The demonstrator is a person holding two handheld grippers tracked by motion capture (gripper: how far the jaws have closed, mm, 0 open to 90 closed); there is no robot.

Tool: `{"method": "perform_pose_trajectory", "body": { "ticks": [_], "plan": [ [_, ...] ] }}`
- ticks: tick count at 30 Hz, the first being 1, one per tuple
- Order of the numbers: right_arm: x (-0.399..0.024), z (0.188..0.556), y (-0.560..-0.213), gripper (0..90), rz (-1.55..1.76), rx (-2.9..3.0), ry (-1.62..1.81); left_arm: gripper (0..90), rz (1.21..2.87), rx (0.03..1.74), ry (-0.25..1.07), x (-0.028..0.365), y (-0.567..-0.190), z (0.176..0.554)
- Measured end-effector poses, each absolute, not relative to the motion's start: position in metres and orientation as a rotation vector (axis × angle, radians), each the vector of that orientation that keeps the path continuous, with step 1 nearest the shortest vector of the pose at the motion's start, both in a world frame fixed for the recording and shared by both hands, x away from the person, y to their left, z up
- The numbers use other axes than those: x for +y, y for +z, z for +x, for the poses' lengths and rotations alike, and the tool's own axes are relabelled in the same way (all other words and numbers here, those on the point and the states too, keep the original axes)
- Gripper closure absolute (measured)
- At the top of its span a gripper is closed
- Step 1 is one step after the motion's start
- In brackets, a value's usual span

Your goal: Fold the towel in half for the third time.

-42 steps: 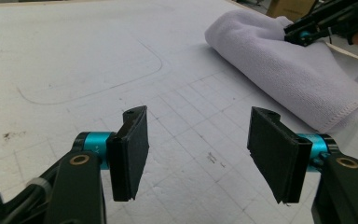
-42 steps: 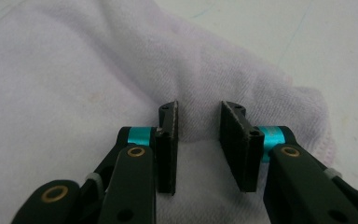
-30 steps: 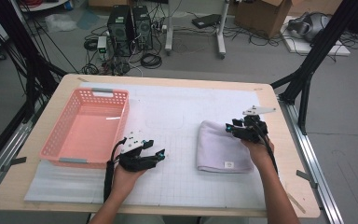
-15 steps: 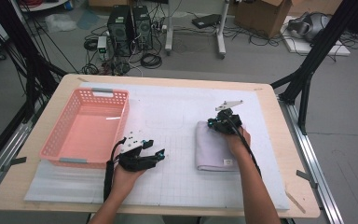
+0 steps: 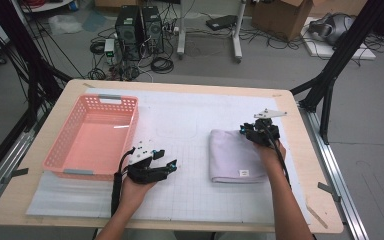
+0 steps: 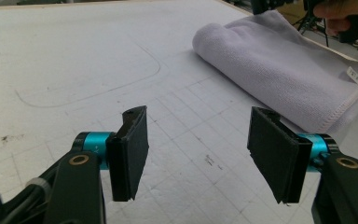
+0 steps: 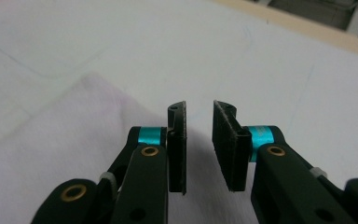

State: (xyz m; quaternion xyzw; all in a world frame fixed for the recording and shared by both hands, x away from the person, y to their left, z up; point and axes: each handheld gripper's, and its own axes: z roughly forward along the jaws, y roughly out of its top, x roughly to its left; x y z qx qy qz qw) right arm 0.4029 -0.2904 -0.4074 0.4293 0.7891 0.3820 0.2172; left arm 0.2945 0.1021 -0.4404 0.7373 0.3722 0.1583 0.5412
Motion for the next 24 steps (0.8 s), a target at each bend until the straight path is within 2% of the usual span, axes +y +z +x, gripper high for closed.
{"method": "perform_pose_trajectory", "body": {
  "ticks": [7, 8, 10, 17, 24],
  "plan": [
    [-0.307, 0.41, -0.433, 83.5, 1.271, 2.122, 0.861, 38.3, 1.742, 0.885, 0.375, 0.102, -0.44, 0.294],
    [-0.308, 0.41, -0.434, 81.6, 1.283, 2.084, 0.845, 38.3, 1.747, 0.883, 0.375, 0.103, -0.44, 0.294],
    [-0.31, 0.409, -0.432, 71.1, 1.321, 2.026, 0.838, 38.2, 1.749, 0.882, 0.372, 0.103, -0.44, 0.294],
    [-0.329, 0.378, -0.408, 69.4, 1.282, 1.99, 1.075, 35.7, 1.744, 0.881, 0.371, 0.103, -0.44, 0.294],
    [-0.327, 0.329, -0.412, 66.1, 1.198, 2.118, 1.101, 29.4, 1.737, 0.891, 0.361, 0.102, -0.439, 0.294]
  ]
}}
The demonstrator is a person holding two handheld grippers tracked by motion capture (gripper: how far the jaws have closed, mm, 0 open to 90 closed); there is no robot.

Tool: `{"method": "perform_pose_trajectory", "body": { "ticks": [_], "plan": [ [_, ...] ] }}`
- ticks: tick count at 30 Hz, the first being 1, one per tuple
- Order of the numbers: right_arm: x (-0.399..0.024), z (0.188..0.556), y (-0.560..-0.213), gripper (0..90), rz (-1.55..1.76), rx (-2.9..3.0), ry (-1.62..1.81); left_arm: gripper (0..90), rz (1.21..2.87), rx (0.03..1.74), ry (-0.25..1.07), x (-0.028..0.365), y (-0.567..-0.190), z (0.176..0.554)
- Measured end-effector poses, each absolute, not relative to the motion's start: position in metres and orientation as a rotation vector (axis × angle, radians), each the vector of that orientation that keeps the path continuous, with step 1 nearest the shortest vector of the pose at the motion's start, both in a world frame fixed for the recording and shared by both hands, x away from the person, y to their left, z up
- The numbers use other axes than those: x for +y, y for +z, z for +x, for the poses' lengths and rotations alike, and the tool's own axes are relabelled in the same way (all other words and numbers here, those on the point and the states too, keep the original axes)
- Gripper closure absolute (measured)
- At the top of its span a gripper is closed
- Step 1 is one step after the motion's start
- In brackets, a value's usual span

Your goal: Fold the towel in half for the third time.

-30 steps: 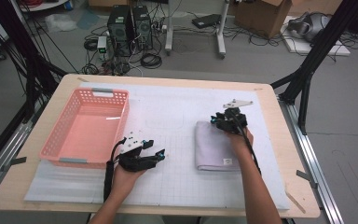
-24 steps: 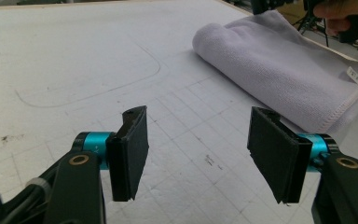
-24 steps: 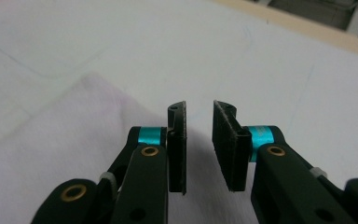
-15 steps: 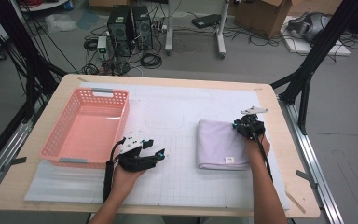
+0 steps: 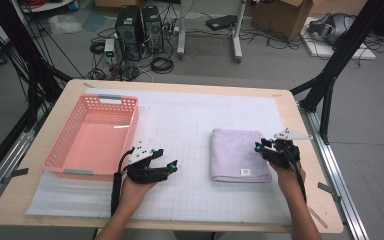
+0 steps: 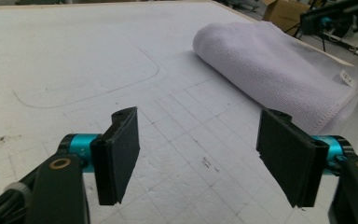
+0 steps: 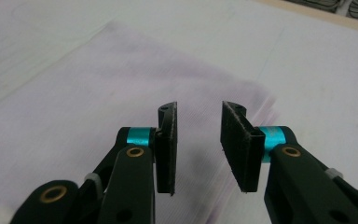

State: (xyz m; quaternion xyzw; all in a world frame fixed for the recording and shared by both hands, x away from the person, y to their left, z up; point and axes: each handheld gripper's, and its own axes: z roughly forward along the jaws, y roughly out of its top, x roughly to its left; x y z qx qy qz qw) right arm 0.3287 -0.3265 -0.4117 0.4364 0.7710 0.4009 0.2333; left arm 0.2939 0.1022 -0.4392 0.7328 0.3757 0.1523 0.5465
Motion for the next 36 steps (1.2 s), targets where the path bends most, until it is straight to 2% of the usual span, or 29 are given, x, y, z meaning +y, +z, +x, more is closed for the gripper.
{"method": "perform_pose_trajectory", "body": {
  "ticks": [2, 4, 11, 19, 25, 30, 36],
  "plan": [
    [-0.325, 0.317, -0.418, 64.4, 1.203, 2.156, 1.11, 27.3, 1.735, 0.899, 0.36, 0.102, -0.439, 0.294],
    [-0.325, 0.306, -0.425, 64.6, 1.193, 2.174, 1.128, 21.2, 1.734, 0.908, 0.367, 0.102, -0.439, 0.294],
    [-0.336, 0.294, -0.439, 64.6, 1.193, 2.189, 1.091, 20.8, 1.726, 0.885, 0.356, 0.101, -0.438, 0.293],
    [-0.36, 0.276, -0.426, 61.0, 1.199, 2.075, 1.197, 21.4, 1.696, 0.889, 0.347, 0.106, -0.437, 0.293],
    [-0.347, 0.284, -0.433, 60.9, 1.16, 2.147, 1.169, 21.4, 1.705, 0.872, 0.344, 0.108, -0.437, 0.294],
    [-0.332, 0.29, -0.433, 56.0, 1.132, 2.16, 1.171, 21.1, 1.699, 0.846, 0.357, 0.107, -0.438, 0.294],
    [-0.306, 0.326, -0.42, 54.7, 1.134, 2.179, 1.121, 21.1, 1.709, 0.878, 0.343, 0.106, -0.439, 0.295]
  ]
}}
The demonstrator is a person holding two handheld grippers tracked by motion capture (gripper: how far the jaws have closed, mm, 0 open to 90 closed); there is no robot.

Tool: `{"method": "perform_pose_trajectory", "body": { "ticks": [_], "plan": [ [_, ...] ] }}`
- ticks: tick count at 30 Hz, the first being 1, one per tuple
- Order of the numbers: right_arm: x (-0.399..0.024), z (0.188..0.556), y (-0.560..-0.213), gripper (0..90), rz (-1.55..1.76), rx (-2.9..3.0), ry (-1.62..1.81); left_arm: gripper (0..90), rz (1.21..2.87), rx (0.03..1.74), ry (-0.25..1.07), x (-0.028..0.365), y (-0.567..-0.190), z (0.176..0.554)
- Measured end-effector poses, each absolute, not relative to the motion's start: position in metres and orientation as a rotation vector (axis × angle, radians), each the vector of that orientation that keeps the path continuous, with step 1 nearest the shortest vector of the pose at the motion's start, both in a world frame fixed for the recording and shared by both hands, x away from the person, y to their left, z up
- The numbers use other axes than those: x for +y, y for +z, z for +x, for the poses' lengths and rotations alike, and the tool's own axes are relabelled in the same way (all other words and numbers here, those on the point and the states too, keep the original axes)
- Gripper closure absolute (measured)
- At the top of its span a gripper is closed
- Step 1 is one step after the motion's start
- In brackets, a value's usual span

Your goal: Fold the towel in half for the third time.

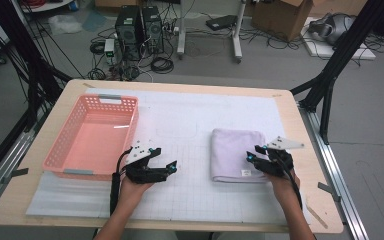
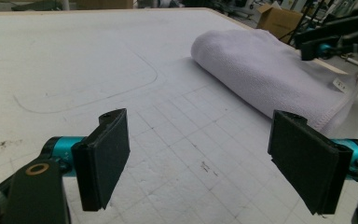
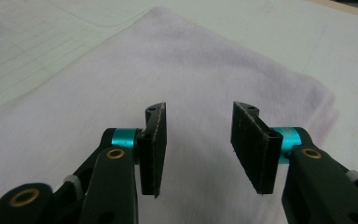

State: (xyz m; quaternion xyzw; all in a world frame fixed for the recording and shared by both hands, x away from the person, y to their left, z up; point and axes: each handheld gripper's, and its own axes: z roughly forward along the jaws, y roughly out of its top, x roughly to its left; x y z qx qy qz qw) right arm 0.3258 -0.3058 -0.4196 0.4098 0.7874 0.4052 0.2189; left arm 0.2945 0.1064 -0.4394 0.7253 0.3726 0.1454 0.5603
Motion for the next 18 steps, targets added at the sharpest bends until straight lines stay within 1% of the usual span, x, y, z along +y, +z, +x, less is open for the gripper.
{"method": "perform_pose_trajectory", "body": {
  "ticks": [6, 9, 14, 18],
  "plan": [
    [-0.277, 0.37, -0.412, 53.7, 1.115, 2.254, 1.068, 21.2, 1.726, 0.881, 0.334, 0.105, -0.44, 0.294],
    [-0.261, 0.387, -0.418, 56.5, 1.134, 2.309, 1.023, 21.2, 1.727, 0.881, 0.34, 0.105, -0.44, 0.294],
    [-0.237, 0.398, -0.428, 57.0, 1.119, 2.365, 1.036, 21.3, 1.725, 0.881, 0.341, 0.105, -0.441, 0.295],
    [-0.232, 0.401, -0.429, 55.8, 1.12, 2.351, 1.045, 21.3, 1.729, 0.878, 0.337, 0.105, -0.441, 0.295]
  ]
}}
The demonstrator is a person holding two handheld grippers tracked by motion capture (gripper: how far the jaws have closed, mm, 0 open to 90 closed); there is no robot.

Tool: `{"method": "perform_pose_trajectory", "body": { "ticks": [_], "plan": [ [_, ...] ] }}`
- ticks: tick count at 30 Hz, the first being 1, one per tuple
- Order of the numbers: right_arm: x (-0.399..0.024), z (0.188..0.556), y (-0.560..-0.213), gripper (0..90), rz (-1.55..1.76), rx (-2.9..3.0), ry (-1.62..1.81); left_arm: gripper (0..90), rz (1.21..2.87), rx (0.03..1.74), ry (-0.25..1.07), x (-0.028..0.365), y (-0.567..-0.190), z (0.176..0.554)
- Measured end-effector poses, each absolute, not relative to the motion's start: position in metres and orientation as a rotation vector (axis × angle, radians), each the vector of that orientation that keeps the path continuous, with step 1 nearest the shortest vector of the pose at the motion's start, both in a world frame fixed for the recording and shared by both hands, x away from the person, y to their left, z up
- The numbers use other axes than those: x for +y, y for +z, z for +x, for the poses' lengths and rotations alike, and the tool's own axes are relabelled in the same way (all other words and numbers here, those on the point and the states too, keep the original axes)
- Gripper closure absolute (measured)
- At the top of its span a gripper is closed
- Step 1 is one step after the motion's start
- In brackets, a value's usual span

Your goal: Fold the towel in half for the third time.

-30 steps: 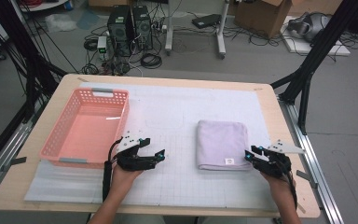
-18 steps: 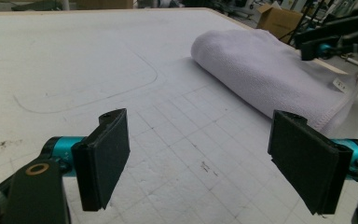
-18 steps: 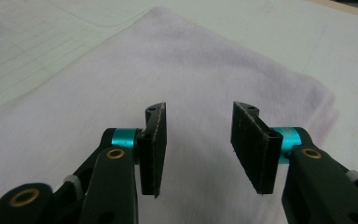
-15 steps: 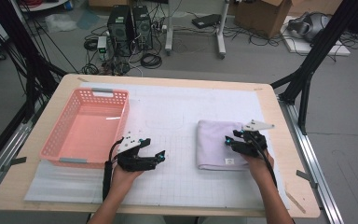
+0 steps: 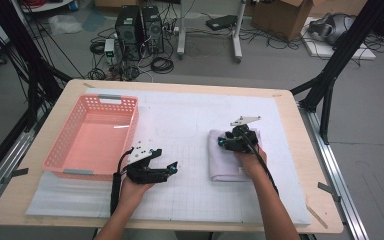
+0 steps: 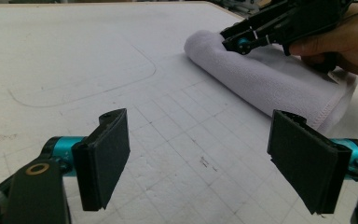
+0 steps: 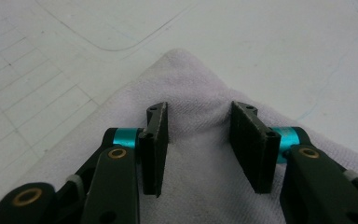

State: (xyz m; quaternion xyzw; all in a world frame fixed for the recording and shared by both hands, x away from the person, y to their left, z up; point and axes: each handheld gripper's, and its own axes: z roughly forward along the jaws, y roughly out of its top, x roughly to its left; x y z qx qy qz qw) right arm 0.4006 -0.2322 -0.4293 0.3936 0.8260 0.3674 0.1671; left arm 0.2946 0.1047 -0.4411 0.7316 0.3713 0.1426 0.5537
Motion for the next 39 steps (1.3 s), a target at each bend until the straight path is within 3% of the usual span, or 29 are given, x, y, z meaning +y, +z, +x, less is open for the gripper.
{"method": "perform_pose_trajectory", "body": {
  "ticks": [3, 10, 14, 21, 30, 39],
  "plan": [
    [-0.247, 0.394, -0.42, 53.5, 1.128, 2.299, 1.127, 21.1, 1.722, 0.875, 0.336, 0.104, -0.441, 0.294],
    [-0.304, 0.358, -0.416, 69.1, 1.169, 2.25, 1.077, 20.7, 1.705, 0.869, 0.332, 0.105, -0.44, 0.292],
    [-0.329, 0.338, -0.428, 72.1, 1.18, 2.268, 1.029, 20.4, 1.69, 0.871, 0.322, 0.105, -0.441, 0.293],
    [-0.357, 0.303, -0.411, 56.8, 1.189, 2.099, 1.165, 20.3, 1.669, 0.854, 0.329, 0.106, -0.439, 0.292],
    [-0.365, 0.279, -0.413, 27.2, 1.169, 2.056, 1.127, 20.1, 1.67, 0.844, 0.316, 0.102, -0.439, 0.291],
    [-0.367, 0.279, -0.415, 22.0, 1.165, 2.062, 1.143, 20.3, 1.688, 0.848, 0.304, 0.098, -0.44, 0.292]
  ]
}}
